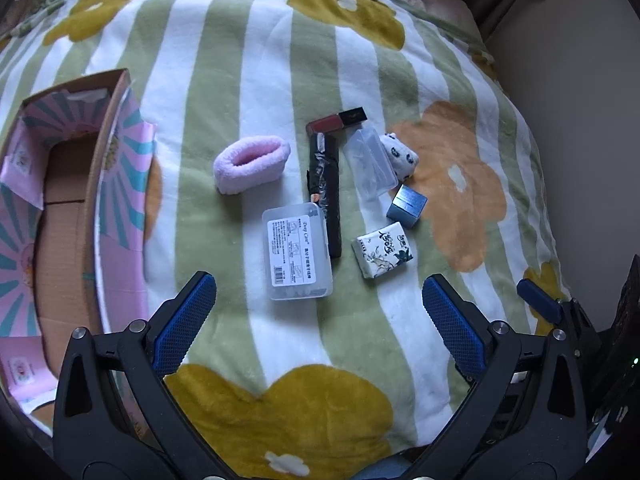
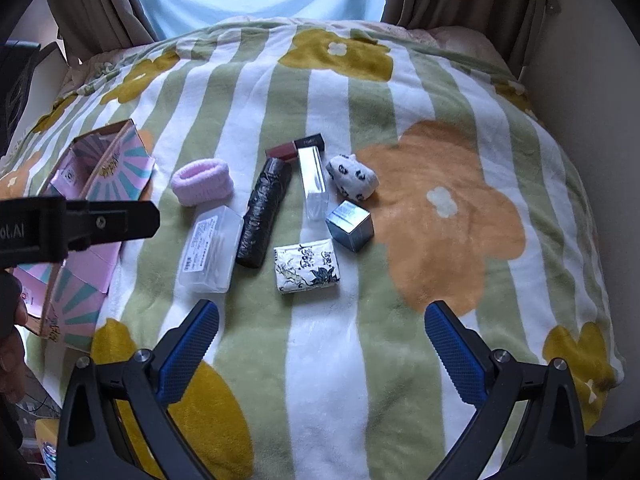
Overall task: Organize objects
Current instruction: 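Grasp the clear Deep Care box with the left tool while the right tool grasps the tissue pack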
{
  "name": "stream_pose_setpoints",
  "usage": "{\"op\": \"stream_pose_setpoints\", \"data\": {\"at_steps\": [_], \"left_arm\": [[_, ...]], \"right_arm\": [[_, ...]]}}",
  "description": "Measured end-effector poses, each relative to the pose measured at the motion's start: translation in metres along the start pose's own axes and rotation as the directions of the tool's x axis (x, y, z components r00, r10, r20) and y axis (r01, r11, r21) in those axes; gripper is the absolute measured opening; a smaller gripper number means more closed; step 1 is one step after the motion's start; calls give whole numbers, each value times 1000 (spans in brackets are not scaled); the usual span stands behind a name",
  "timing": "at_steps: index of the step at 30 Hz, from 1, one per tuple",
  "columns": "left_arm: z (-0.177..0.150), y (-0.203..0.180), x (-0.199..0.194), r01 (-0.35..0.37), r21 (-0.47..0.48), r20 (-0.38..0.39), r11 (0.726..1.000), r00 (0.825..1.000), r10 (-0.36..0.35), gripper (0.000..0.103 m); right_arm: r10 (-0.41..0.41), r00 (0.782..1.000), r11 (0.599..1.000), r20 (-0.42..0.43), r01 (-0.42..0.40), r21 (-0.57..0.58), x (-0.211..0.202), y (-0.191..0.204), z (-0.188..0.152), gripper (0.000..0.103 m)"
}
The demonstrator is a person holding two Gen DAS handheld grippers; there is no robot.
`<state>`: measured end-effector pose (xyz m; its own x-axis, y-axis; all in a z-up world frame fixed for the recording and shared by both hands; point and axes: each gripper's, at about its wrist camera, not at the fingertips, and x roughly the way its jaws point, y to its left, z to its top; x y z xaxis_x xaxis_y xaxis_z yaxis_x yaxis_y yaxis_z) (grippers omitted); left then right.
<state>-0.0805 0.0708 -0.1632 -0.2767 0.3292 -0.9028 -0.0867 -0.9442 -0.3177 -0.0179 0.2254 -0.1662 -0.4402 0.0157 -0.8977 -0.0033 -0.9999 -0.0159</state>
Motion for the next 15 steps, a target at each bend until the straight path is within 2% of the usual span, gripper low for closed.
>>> {"op": "stream_pose_setpoints", "data": {"at_steps": [3,5,7,11,15], "left_arm": [[3,5,35,0,-4,-24,1000,1000,0,102],[3,9,56,-6,2,-43,1000,999,6,96],[3,13,71,-9,-1,-59,1000,998,9,95],[0,22,97,2,-28,-77,1000,997,-4,94],[-1,31,116,20,-67,-95,998,995,-26,88]], "right_arm": [[6,1000,1000,-7,-6,-26,25,-1,-4,102],[10,1000,999,-13,-11,-48,42,0,-4,102],[19,1000,998,-15,-20,-60,56,0,-4,102],[34,999,996,-20,-36,-77,81,2,-2,102],[53,998,995,-31,-55,-83,101,4,3,96]]}}
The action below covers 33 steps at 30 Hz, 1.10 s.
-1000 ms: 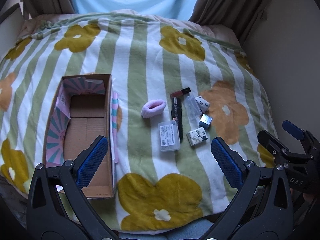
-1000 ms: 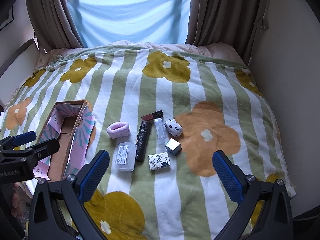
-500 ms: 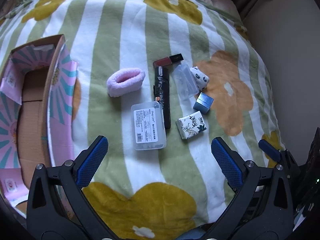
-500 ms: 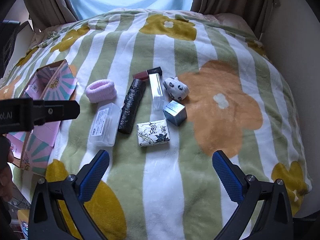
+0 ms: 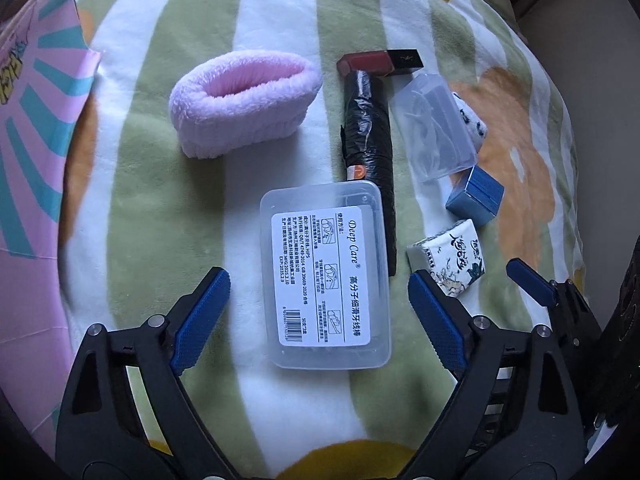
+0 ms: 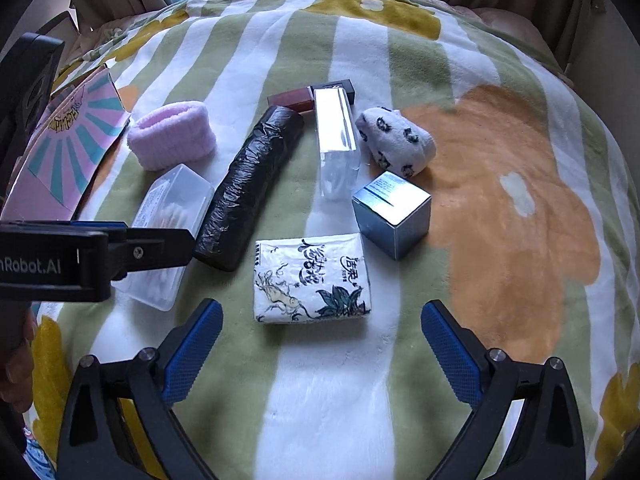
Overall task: Organize objects
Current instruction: 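Grasp the clear Deep Care box with the left tool while the right tool grasps the tissue pack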
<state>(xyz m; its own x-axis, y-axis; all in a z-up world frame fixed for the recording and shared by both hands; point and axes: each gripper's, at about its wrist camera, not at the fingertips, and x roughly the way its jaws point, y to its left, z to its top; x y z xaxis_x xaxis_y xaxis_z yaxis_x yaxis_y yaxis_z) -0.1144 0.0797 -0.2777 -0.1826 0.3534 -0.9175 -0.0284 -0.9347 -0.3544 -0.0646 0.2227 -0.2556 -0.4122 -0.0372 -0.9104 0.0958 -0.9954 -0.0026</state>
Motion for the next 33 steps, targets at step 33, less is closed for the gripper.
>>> {"op": "stream_pose_setpoints", "data": {"at_steps": [33], "left_arm": [[9,-19,-97,-56,81,160,995,986,42,56]], "right_arm": [[7,1000,998,4,-7,62,-69,-7,50,57]]}}
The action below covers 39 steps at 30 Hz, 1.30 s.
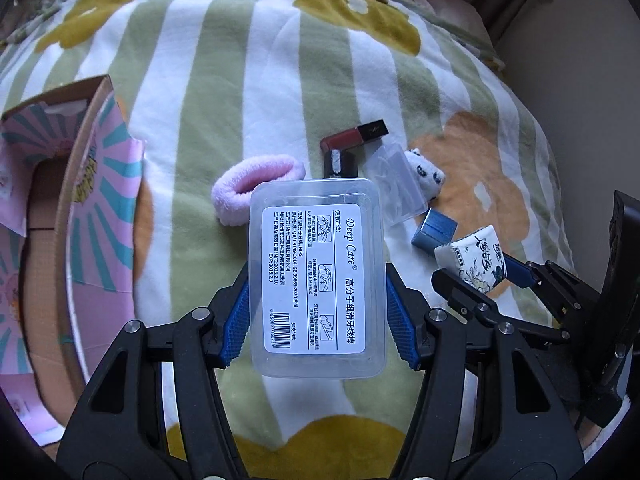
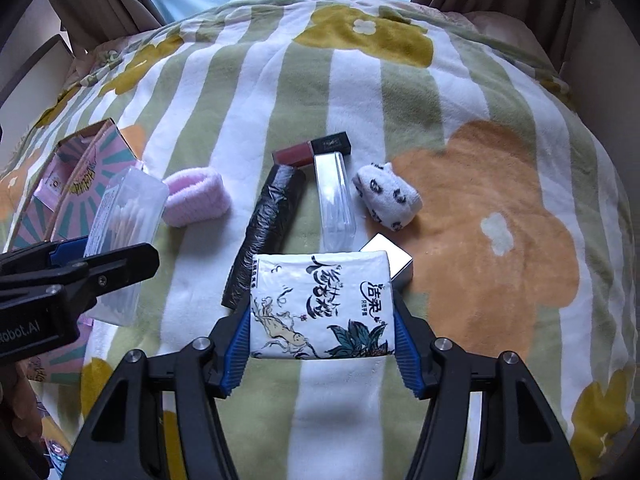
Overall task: Organize objects
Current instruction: 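Grasp the clear Deep Care box with the left tool while the right tool grasps the tissue pack, then carry both items into the cardboard box and open both tools to release them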
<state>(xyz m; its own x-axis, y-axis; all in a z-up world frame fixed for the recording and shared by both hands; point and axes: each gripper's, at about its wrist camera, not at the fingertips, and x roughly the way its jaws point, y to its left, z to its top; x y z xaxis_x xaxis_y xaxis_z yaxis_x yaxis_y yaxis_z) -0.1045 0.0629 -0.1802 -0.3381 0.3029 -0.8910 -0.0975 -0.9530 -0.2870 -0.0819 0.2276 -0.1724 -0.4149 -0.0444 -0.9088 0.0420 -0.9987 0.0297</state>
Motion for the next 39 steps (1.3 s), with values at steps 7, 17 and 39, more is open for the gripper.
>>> {"op": "stream_pose_setpoints", "data": {"at_steps": [7,17,39], "left_arm": [[3,-7,-69,-55,19,69,998,996,54,56],[-23,-15,-141,-114,-29,101,993,988,117,56],[-37,26,-193,-153,-147,157,977,972,176,56]], "right_arm": [[-4,999,999,38,2,42,-52,7,24,57],[-41,997,996,59,36,83,-127,11,15,57],[-3,994,999,108,8,-45,-145,66,47,57]]}}
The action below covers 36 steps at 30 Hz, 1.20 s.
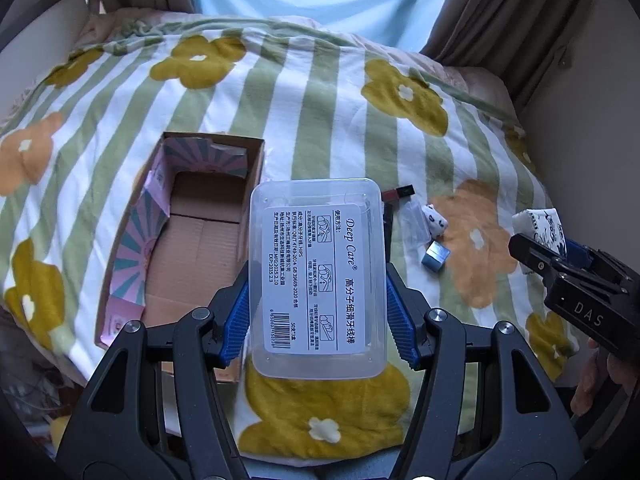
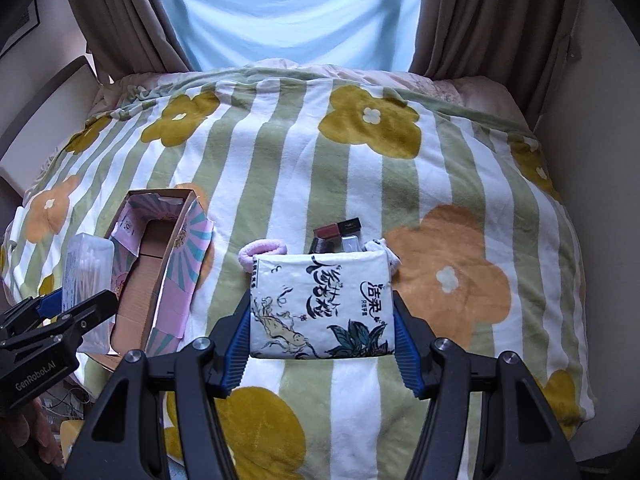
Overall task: Organize objects
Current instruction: 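Carry both items into the cardboard box and open both tools to release them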
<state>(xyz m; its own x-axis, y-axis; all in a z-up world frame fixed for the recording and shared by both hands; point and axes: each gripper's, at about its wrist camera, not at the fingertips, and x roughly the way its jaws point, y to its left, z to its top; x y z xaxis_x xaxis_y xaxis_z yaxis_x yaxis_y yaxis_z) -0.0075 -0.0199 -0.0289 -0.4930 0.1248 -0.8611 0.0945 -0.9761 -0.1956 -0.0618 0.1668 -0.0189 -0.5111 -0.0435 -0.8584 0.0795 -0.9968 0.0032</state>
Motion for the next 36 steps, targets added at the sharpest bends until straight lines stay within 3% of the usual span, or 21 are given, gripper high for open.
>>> {"op": "stream_pose_setpoints", "data": {"at_steps": [7,19,33,36], "left_arm": [[12,63,1,-41,-57,-14,998,999,41,56],[-4,164,47,-97,-162,-151,982,986,72,56],[-17,183,144,-64,-95,-320,993,947,30,56],[-16,180,156,-87,-38,-322,995,944,71,56]], "right_arm": [[54,998,995,7,-53,-89,17,68,40,57],[132,987,958,-92,-151,-243,100,195,85,58],[122,954,924,-273,-210,-319,234,275,81,57],[114,950,911,-291,-217,-352,254,283,75,57]]}}
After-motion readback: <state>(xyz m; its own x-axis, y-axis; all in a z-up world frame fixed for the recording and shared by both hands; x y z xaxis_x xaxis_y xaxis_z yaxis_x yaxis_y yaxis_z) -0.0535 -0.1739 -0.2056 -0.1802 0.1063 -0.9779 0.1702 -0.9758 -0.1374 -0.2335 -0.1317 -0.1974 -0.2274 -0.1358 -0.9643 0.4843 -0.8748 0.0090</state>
